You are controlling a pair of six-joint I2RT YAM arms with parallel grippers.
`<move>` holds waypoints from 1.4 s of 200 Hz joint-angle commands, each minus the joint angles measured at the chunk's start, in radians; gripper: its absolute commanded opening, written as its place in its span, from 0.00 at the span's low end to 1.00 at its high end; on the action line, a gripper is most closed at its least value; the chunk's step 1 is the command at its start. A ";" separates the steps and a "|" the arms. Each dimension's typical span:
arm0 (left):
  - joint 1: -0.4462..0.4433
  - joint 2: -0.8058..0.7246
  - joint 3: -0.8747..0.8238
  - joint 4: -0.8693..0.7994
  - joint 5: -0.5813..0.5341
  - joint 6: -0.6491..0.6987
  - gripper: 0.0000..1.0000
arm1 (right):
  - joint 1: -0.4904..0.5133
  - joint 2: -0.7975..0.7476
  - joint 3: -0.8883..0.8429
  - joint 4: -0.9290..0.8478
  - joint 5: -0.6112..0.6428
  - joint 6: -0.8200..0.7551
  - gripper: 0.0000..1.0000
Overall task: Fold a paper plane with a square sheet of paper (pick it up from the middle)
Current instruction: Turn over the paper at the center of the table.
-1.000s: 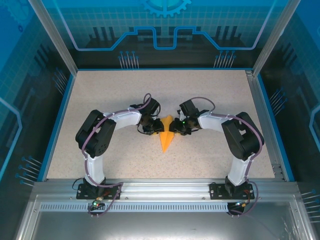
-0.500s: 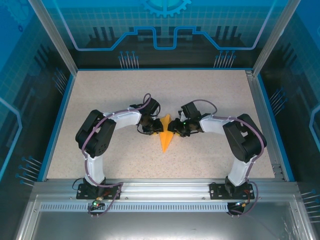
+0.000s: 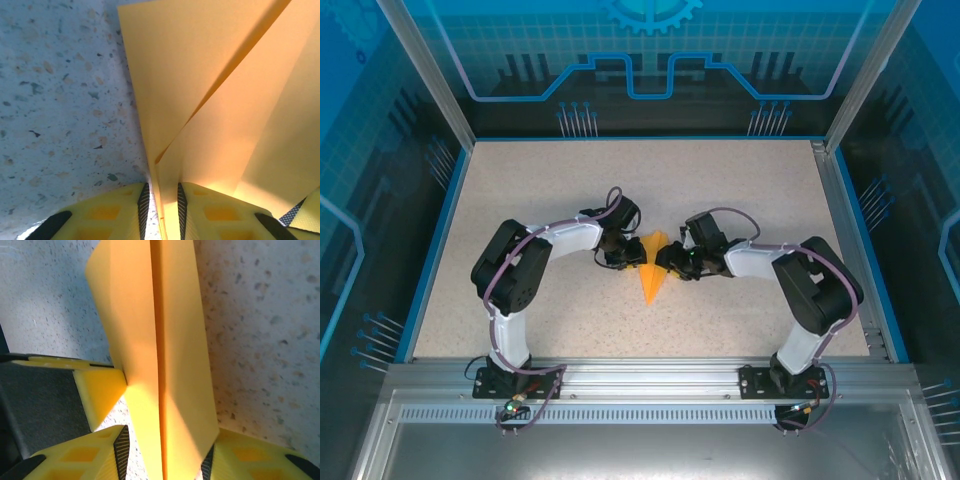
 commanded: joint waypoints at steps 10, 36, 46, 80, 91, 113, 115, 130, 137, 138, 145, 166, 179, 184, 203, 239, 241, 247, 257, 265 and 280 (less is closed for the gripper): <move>0.005 0.004 -0.034 0.000 -0.020 -0.011 0.26 | 0.010 0.042 0.049 0.026 -0.025 -0.002 0.43; 0.005 -0.003 -0.036 0.002 -0.022 -0.013 0.26 | 0.008 0.064 0.061 0.033 -0.029 -0.017 0.42; 0.005 -0.006 -0.037 0.003 -0.024 -0.013 0.25 | 0.008 0.071 0.061 0.051 -0.035 -0.023 0.41; 0.005 -0.011 -0.044 0.008 -0.022 -0.017 0.25 | 0.008 0.106 0.103 0.061 -0.062 -0.047 0.37; 0.006 -0.014 -0.046 0.010 -0.022 -0.019 0.25 | 0.007 0.111 0.106 0.066 -0.061 -0.052 0.36; 0.005 -0.018 -0.051 0.014 -0.015 -0.025 0.25 | 0.006 0.120 0.113 0.070 -0.047 -0.064 0.34; 0.005 -0.018 -0.049 0.015 -0.013 -0.024 0.25 | 0.006 0.121 0.115 0.069 -0.045 -0.065 0.33; 0.006 -0.016 -0.047 0.018 -0.004 -0.031 0.25 | 0.007 0.128 0.114 0.079 -0.048 -0.067 0.33; 0.006 -0.015 -0.046 0.018 0.001 -0.034 0.25 | 0.006 0.130 0.116 0.077 -0.049 -0.069 0.33; 0.007 -0.014 -0.045 0.018 0.002 -0.034 0.25 | 0.006 0.130 0.116 0.076 -0.049 -0.070 0.33; 0.007 -0.014 -0.046 0.024 0.005 -0.039 0.25 | 0.006 0.132 0.117 0.069 -0.048 -0.071 0.32; 0.006 -0.011 -0.061 0.058 0.011 -0.063 0.25 | 0.003 0.142 0.130 0.027 -0.045 -0.099 0.31; 0.006 -0.006 -0.069 0.079 0.024 -0.080 0.24 | 0.002 0.150 0.132 0.023 -0.046 -0.104 0.29; 0.007 -0.006 -0.070 0.084 0.028 -0.084 0.24 | 0.000 0.150 0.131 0.029 -0.049 -0.103 0.29; 0.007 -0.013 -0.072 0.087 0.031 -0.083 0.24 | 0.000 0.159 0.131 0.038 -0.052 -0.104 0.26; 0.007 -0.034 -0.076 0.078 0.029 -0.069 0.24 | 0.006 0.180 0.134 0.073 -0.083 -0.101 0.21; 0.007 -0.034 -0.076 0.078 0.029 -0.070 0.24 | 0.007 0.180 0.134 0.073 -0.083 -0.102 0.21; 0.007 -0.034 -0.076 0.077 0.029 -0.070 0.24 | 0.006 0.181 0.135 0.073 -0.086 -0.107 0.19; 0.006 -0.035 -0.078 0.079 0.029 -0.073 0.23 | 0.006 0.181 0.140 0.067 -0.089 -0.115 0.18; 0.008 -0.037 -0.080 0.082 0.030 -0.074 0.24 | 0.006 0.183 0.141 0.059 -0.089 -0.120 0.15; 0.007 -0.041 -0.083 0.082 0.029 -0.076 0.24 | 0.006 0.186 0.151 0.043 -0.094 -0.134 0.13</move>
